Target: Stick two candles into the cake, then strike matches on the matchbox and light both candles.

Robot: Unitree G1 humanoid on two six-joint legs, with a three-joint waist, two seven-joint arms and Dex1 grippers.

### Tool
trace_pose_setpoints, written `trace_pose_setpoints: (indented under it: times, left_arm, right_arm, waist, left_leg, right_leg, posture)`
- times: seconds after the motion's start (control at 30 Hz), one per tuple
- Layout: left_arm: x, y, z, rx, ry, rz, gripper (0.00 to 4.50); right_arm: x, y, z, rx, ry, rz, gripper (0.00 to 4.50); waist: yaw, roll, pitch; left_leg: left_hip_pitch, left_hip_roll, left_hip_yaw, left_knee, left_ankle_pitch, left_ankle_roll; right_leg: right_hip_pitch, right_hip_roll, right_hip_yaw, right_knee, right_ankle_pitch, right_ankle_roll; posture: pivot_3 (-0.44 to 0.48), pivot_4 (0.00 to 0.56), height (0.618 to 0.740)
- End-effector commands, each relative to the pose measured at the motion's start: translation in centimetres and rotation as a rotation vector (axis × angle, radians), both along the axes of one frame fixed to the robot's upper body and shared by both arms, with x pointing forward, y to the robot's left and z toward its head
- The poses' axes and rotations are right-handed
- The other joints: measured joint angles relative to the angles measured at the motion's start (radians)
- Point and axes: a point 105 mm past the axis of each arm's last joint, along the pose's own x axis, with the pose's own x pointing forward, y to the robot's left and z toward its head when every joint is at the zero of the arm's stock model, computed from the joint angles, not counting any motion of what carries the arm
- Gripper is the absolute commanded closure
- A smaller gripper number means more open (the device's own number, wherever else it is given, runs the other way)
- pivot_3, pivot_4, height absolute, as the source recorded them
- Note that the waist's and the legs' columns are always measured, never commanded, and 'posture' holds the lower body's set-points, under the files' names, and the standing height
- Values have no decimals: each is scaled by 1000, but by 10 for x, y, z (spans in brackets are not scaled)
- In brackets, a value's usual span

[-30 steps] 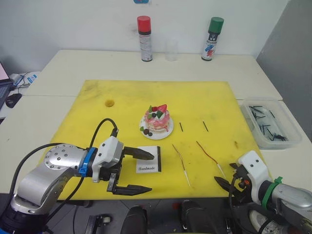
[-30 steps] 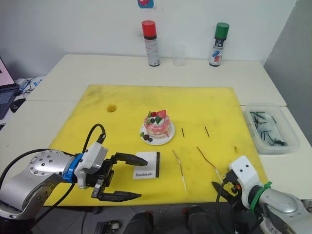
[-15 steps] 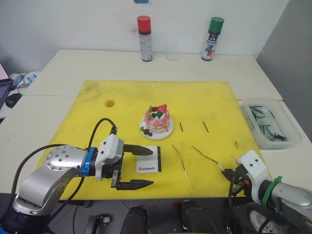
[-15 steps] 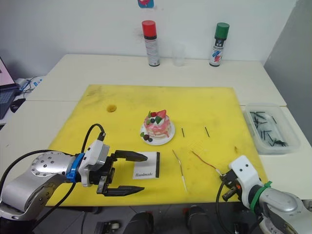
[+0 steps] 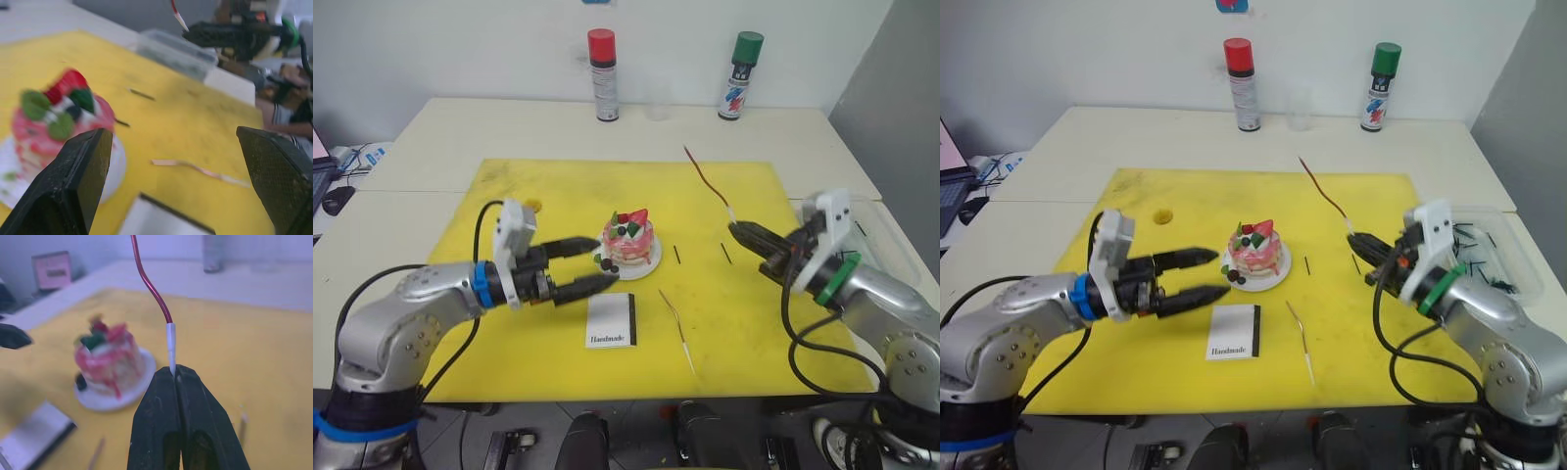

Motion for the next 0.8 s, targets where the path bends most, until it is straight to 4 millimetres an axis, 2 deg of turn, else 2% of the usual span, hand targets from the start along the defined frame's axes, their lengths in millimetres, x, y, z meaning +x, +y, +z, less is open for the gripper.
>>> trace_pose_setpoints:
  times: [0.03, 0.13, 0.23, 0.37, 0.47, 0.7, 0.8]
  left_arm:
    - [3, -5, 33, -153, 16, -35, 0]
    - [3, -16, 53, -258, 42, -107, 0]
    - [7, -28, 64, -338, 64, -151, 0]
    - [7, -34, 70, -413, 128, -203, 0]
    - [5, -37, 67, -450, 205, -248, 0]
    - [5, -37, 68, -513, 244, -265, 0]
    - [4, -37, 70, -530, 259, -283, 647]
  right_arm:
    - [4, 28, 23, 109, -33, 140, 4458]
    - [3, 48, 36, 191, -10, 255, 4458]
    - [-4, 66, 44, 274, 35, 384, 4458]
    - [-12, 80, 51, 323, 64, 472, 4458]
    - [-19, 90, 54, 332, 70, 529, 4458]
    - [-30, 93, 54, 330, 78, 585, 4458]
    - [-32, 92, 53, 330, 84, 592, 4500]
  waist:
    - [1, 0, 0]
    - [2, 0, 0]
    - [3, 0, 0]
    - [2, 0, 0]
    - [1, 0, 0]
    - [2, 0, 0]
    - [2, 0, 0]
  left_leg:
    - [-2, 0, 0, -1, 0, 0]
    - [-3, 0, 0, -2, 0, 0]
    - [-4, 0, 0, -3, 0, 0]
    - [-3, 0, 0, -4, 0, 0]
    - [-3, 0, 0, -3, 0, 0]
    - [-3, 0, -1, -3, 0, 0]
    - [-3, 0, -1, -3, 0, 0]
  right_leg:
    - [-2, 0, -1, 0, 0, 0]
    - [-3, 0, -1, -1, 0, -1]
    - [-3, 0, -2, -1, 2, -4]
    - [-3, -1, -2, 0, 2, -6]
    - [-3, 0, -2, 0, 1, -5]
    - [-3, 0, -2, 1, 0, -2]
    - [-3, 0, -2, 1, 0, -2]
  posture:
    - [0, 150, 740]
    - [0, 150, 740]
    - [0, 150, 740]
    - [0, 150, 740]
    - [0, 150, 740]
    - [0, 150, 740]
    - [0, 150, 740]
